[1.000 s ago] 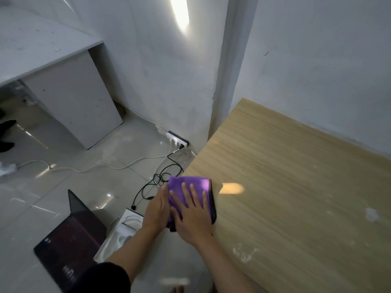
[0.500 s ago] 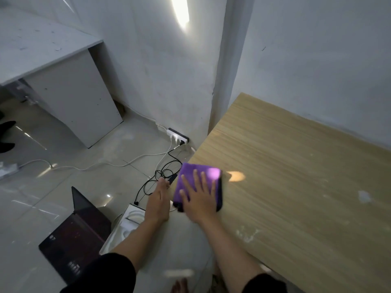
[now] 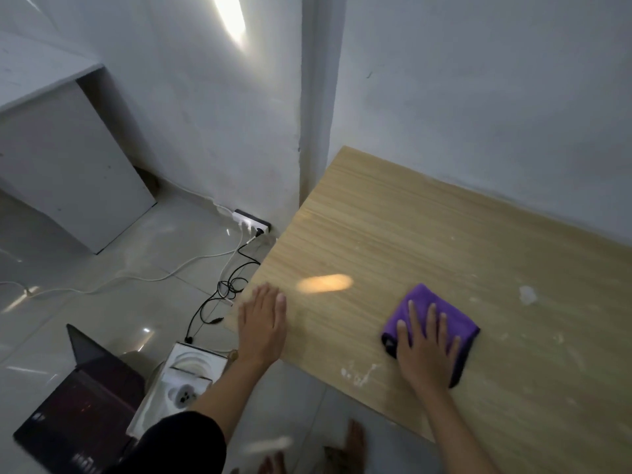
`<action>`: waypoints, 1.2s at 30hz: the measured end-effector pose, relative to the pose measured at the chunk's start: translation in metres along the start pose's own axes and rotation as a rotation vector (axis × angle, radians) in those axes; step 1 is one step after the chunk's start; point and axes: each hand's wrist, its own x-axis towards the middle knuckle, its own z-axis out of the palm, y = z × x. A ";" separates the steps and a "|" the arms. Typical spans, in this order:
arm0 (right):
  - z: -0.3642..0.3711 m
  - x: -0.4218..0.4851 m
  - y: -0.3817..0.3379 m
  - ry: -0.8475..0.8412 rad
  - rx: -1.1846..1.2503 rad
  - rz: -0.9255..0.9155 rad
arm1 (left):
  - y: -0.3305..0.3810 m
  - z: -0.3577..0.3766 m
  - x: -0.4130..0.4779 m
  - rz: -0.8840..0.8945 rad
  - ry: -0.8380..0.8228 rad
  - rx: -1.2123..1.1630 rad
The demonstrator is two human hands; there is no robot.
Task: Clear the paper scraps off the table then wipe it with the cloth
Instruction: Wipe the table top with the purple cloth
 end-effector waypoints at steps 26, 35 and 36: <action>-0.019 0.146 -0.028 0.015 0.074 -0.243 | 0.110 0.108 0.076 0.223 -0.198 0.298; -0.030 0.211 -0.028 -0.028 0.064 -0.489 | 0.153 0.148 0.110 0.122 -0.098 0.273; -0.035 0.227 -0.010 0.011 0.061 -0.409 | 0.159 0.151 0.115 0.140 -0.122 0.278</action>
